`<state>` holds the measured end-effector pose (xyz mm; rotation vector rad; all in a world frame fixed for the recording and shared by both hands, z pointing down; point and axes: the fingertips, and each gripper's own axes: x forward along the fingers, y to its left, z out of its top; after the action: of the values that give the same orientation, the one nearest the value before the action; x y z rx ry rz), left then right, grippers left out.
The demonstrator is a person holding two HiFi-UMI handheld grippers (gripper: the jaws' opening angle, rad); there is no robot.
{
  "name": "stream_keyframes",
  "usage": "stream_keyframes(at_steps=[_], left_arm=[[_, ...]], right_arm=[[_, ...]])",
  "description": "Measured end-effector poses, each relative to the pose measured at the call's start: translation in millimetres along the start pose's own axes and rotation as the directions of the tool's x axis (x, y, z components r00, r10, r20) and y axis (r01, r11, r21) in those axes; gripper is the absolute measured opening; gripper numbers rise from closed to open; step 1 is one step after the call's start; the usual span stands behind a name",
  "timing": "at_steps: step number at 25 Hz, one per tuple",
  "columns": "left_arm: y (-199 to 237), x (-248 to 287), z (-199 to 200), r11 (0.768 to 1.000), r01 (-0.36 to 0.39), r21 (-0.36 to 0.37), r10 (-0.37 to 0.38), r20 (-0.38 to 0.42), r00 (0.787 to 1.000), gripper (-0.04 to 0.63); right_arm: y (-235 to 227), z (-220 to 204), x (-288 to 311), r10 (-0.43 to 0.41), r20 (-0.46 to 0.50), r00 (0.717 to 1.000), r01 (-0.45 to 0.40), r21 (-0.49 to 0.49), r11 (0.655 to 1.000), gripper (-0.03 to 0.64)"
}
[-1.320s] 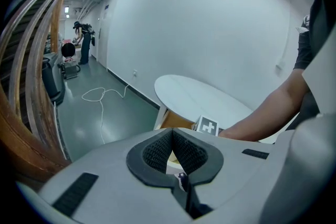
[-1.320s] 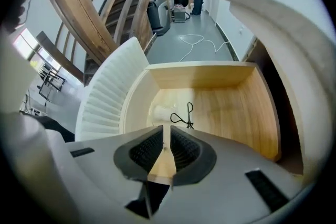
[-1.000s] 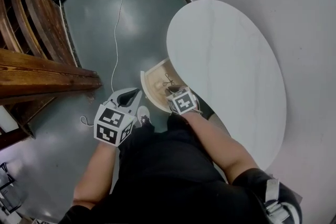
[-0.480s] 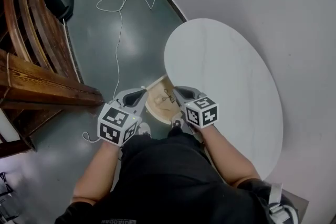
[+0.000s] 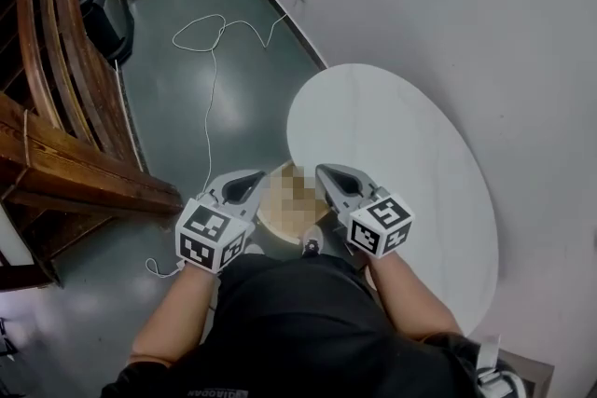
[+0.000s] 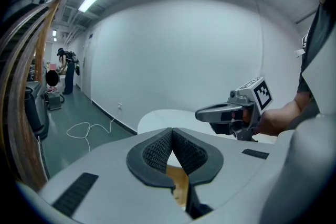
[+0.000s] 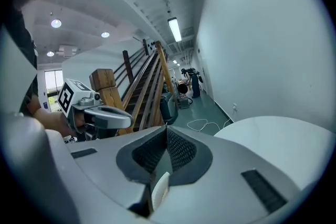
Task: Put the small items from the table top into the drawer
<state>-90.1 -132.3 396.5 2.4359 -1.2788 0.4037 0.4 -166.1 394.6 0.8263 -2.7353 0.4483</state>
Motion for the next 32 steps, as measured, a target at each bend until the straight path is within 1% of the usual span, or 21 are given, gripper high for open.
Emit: stream_keyframes(at_steps=[5,10,18,32], left_arm=[[-1,3,12,1.000,-0.011,0.011,0.011,0.039,0.999,0.015],[-5,3,18,1.000,-0.014,0.017,0.013,0.053,0.998,0.015],[-7,7,17,1.000,-0.025,0.016,0.024,0.042,0.999,0.015],[-11,6,13,1.000,-0.018,0.025,0.017,0.033,0.999,0.015]], right_arm=[[-9,12,-12,-0.029,0.031,0.999,0.030,-0.037,0.999,0.008],[-10,10,-17,-0.026,0.030,0.999,0.027,-0.030,0.999,0.008],[-16,2,-16,-0.018,0.020,1.000,0.018,-0.020,1.000,0.008],[-11,-6,-17,-0.015,0.011,1.000,0.015,-0.014,1.000,0.008]])
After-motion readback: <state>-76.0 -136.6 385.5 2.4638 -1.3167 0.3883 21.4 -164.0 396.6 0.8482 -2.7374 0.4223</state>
